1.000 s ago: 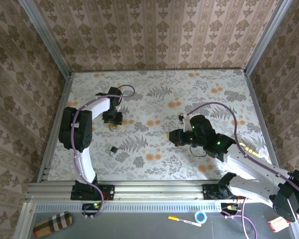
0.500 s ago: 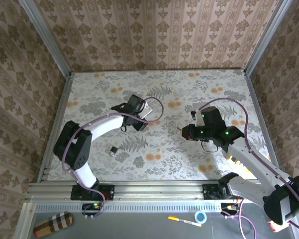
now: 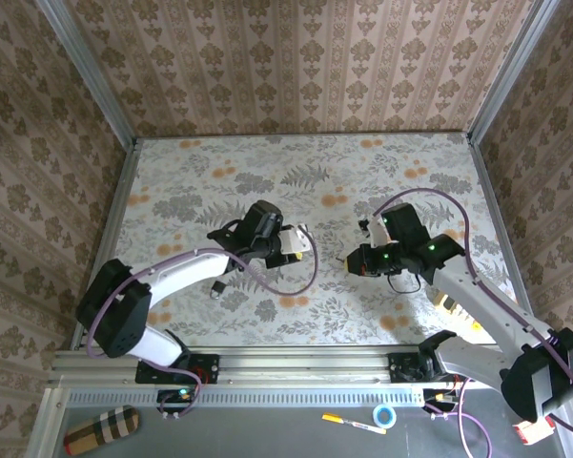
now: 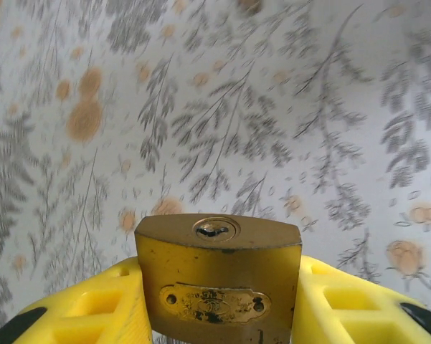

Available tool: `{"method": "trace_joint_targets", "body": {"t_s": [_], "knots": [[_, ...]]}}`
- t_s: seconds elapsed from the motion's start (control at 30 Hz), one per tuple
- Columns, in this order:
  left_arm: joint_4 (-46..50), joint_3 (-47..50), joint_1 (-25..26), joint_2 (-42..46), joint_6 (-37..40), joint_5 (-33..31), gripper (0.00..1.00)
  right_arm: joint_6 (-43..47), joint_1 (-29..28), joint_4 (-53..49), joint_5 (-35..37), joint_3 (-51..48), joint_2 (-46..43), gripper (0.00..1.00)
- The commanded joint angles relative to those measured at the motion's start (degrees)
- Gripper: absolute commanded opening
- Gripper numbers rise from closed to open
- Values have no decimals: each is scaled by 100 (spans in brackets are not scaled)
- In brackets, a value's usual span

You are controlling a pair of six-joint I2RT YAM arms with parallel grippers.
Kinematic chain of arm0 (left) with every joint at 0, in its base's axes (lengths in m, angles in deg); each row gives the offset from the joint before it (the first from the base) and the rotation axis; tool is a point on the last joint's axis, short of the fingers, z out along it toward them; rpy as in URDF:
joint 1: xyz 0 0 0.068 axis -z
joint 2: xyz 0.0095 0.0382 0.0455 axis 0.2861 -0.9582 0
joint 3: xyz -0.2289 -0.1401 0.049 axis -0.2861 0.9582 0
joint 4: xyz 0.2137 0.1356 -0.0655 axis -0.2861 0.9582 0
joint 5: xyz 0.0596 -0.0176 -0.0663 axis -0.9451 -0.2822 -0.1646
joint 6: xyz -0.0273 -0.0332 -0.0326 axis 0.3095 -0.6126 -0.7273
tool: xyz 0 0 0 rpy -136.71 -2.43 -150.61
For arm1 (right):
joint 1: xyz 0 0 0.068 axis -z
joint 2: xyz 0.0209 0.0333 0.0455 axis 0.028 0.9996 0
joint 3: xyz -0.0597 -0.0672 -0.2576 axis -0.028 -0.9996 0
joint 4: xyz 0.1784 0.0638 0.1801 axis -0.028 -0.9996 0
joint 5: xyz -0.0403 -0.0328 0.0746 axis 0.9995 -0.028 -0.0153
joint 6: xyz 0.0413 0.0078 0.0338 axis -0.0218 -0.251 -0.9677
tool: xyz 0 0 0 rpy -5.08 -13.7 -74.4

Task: Unlock with the key

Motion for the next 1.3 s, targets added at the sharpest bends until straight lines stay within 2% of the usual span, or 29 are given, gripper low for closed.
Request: {"method": "trace_joint_targets", "body": {"t_s": [0.0,0.23,0.4,0.77,1.27], "knots": [[-309,2,242,398,700,277,18,194,-13,82,-435,140,165,0],[62,-130,566,571,902,409,17,296,-250,256,-452,223,295,0],[240,-193,733,535,1067,178,16,286,-266,332,-507,251,312,0],[209,-200,771,489,899,185,15,-79,-367,991,-863,-8,347,0],[119,-70,759,512,897,75,15,-201,-459,1106,-882,-264,405,0]]}}
